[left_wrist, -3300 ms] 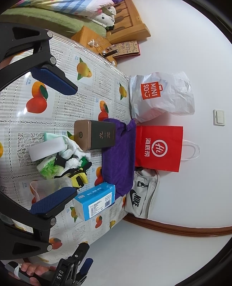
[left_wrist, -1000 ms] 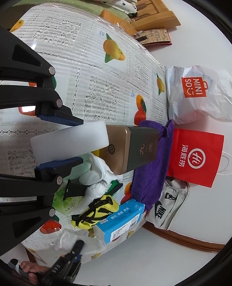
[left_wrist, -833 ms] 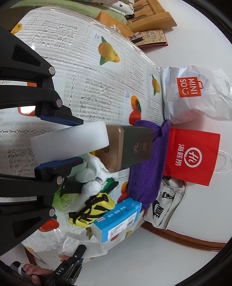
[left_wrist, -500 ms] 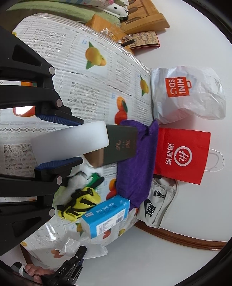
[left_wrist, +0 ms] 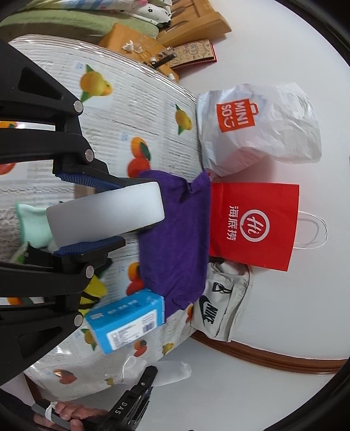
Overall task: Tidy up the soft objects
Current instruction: 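Carry the block with left gripper while right gripper carries mesh bag toward purple towel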
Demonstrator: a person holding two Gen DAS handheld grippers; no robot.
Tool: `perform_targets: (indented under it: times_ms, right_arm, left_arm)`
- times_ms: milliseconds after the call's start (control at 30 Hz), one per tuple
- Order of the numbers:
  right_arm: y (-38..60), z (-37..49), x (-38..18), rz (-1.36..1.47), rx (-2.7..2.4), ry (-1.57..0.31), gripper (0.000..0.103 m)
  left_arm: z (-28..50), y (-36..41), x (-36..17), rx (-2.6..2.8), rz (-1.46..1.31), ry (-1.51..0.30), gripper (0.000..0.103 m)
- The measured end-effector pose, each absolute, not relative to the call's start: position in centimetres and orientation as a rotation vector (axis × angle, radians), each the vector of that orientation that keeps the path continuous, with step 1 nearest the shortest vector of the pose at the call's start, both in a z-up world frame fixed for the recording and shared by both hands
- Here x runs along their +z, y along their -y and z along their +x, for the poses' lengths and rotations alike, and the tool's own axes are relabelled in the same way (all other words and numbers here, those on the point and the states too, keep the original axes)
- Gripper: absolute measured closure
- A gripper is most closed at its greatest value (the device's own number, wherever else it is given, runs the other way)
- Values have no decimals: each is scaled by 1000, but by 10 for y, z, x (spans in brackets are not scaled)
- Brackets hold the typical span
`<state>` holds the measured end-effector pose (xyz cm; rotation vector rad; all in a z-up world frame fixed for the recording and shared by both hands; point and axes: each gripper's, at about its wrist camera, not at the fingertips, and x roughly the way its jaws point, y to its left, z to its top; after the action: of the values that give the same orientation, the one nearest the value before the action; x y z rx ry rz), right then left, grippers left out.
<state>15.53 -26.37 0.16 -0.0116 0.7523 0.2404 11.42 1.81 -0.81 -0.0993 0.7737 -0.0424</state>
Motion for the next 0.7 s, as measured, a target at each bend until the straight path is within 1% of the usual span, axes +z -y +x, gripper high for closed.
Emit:
perform_targets:
  times_ms: [300, 700]
  right_arm:
    - [260, 201, 17, 2, 257, -739, 90]
    - [256, 269, -1, -14, 248, -787, 90]
  left_arm:
    - [157, -12, 0, -41, -86, -782, 69]
    - [226, -14, -11, -36, -94, -816, 69]
